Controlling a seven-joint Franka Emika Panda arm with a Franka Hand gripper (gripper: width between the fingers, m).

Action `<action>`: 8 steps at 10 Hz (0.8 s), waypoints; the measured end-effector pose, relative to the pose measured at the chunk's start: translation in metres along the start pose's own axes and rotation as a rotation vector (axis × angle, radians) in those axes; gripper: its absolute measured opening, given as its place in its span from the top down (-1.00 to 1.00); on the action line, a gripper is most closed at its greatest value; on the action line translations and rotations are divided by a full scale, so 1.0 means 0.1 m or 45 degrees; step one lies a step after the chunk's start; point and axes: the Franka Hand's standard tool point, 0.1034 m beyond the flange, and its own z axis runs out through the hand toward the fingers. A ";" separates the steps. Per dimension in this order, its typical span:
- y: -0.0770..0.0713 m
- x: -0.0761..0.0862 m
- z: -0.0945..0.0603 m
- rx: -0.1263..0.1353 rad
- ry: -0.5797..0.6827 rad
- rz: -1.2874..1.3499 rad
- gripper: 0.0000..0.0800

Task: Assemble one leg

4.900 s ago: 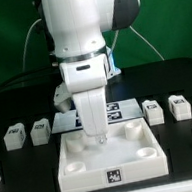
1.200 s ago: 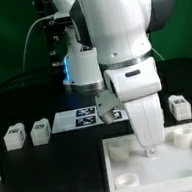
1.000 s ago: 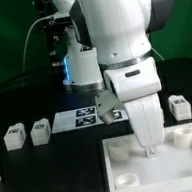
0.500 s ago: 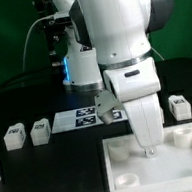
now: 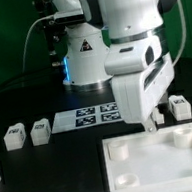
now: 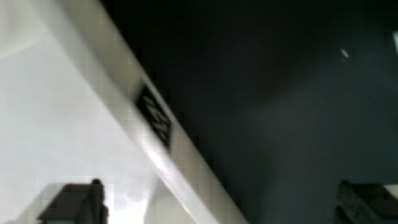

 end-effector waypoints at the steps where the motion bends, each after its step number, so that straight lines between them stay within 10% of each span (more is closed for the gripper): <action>1: -0.12 0.13 -0.08 -0.012 0.003 0.153 -0.62; 4: -0.28 0.50 -0.22 0.003 0.030 0.823 -0.62; 7: -0.31 0.48 -0.18 0.049 0.033 1.243 -0.62; 8: -0.44 0.43 -0.03 0.111 -0.009 1.540 -0.62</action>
Offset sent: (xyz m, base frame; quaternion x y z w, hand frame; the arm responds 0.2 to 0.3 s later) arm -0.0049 0.0404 0.0157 -0.0285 0.0128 0.3878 0.9212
